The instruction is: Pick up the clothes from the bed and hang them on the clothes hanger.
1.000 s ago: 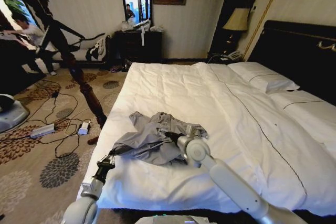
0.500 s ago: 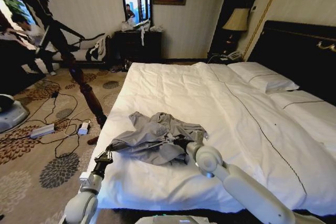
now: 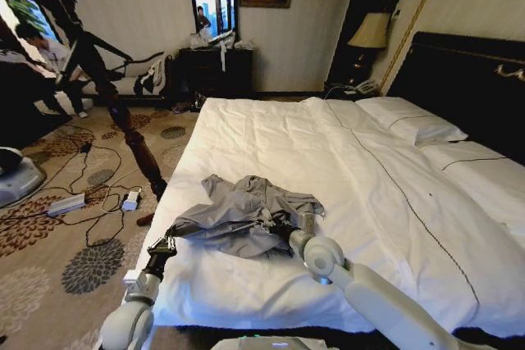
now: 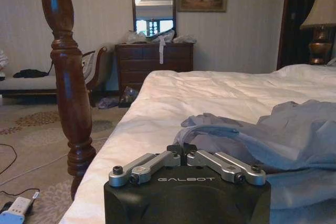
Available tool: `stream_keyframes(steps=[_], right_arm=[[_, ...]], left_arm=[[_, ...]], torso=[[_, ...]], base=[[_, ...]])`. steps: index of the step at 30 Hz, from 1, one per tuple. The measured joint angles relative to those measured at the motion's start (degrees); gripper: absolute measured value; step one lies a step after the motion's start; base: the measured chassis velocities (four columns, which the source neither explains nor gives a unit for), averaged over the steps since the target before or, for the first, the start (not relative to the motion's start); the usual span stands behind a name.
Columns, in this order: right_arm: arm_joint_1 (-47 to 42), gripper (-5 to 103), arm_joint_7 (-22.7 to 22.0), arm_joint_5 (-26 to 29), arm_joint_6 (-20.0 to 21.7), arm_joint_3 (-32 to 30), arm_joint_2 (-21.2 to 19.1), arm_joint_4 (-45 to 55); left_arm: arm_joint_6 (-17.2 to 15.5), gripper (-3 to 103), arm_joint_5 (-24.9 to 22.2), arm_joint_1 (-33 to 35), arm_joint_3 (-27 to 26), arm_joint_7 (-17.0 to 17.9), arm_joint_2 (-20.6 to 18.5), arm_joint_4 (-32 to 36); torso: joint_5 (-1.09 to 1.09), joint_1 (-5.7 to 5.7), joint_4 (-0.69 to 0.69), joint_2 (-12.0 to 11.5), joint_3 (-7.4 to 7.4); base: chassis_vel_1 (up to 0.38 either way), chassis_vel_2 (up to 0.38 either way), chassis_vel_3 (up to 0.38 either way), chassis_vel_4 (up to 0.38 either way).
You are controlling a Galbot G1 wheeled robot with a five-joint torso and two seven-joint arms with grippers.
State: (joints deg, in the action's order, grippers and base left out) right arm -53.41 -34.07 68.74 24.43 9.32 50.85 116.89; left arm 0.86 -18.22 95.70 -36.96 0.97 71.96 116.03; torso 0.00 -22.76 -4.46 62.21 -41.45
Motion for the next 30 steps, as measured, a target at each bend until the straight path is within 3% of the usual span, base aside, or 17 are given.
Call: stream_keyframes(steps=[6,9,10,11,18,22,24,25,27,30], right_arm=[[-0.4,38,1.0,-1.9,-1.4,-0.4,-0.4,-0.6],[-0.8,21,1.8,-2.7,-2.4,-0.5,-0.5,-0.9],[-0.9,21,2.0,-2.7,-2.7,-0.5,-0.5,-0.9],[-1.1,11,2.2,-2.6,-3.2,-0.5,-0.5,-0.9],[-1.3,1,4.3,-2.8,-5.1,-0.6,-0.7,-0.8],[-0.7,0,10.2,-3.1,-10.5,-1.6,-0.7,-0.3],[0.3,0,18.7,-3.6,-16.0,-2.8,-0.7,0.4],[0.3,0,18.7,-3.6,-16.0,-2.8,-0.7,0.4],[2.8,0,29.1,-3.6,-22.7,-4.3,-1.2,2.0],[4.7,0,31.5,-3.2,-24.0,-4.8,-2.1,3.7]], left_arm=[[-0.2,0,0.0,-0.1,0.3,0.1,0.4,0.1],[-0.3,0,0.0,-0.2,0.4,0.3,0.5,0.1],[-0.3,0,0.0,-0.2,0.4,0.3,0.5,0.1],[-0.3,0,-0.2,-0.2,0.4,0.4,0.5,0.1],[-0.8,3,-1.0,-0.6,0.4,0.9,0.5,0.4],[-0.8,5,-1.5,-0.8,0.3,1.1,0.5,0.9],[-0.2,6,-2.2,-0.9,0.3,1.1,0.5,1.2],[-0.2,6,-2.2,-0.9,0.3,1.1,0.5,1.2],[1.7,8,-4.0,-1.2,0.6,0.5,0.4,1.8],[2.4,6,-5.7,-1.6,0.8,-0.1,0.4,2.6]], torso=[[0.0,0.0,0.0,0.0,0.0],[0.0,0.0,0.0,0.0,0.0],[0.0,0.0,0.0,0.0,0.0],[0.0,0.0,0.0,0.0,0.0],[0.0,0.0,0.0,0.0,0.0],[0.0,0.0,-0.01,0.0,0.0],[0.0,0.0,0.0,0.0,0.0],[0.0,0.0,0.0,0.0,0.0],[0.0,0.0,0.0,0.0,0.0],[-0.01,0.0,0.0,0.0,0.0]], base=[[0.0,0.0,0.0,0.0],[0.0,0.0,0.0,0.0],[0.0,0.0,0.0,0.0],[0.0,0.0,0.0,0.0],[0.0,0.0,0.0,0.0],[0.0,0.0,0.0,0.0],[0.0,0.0,0.0,0.0],[0.0,0.0,0.0,0.0],[0.0,0.0,0.0,0.0],[0.0,0.0,0.0,0.0]])
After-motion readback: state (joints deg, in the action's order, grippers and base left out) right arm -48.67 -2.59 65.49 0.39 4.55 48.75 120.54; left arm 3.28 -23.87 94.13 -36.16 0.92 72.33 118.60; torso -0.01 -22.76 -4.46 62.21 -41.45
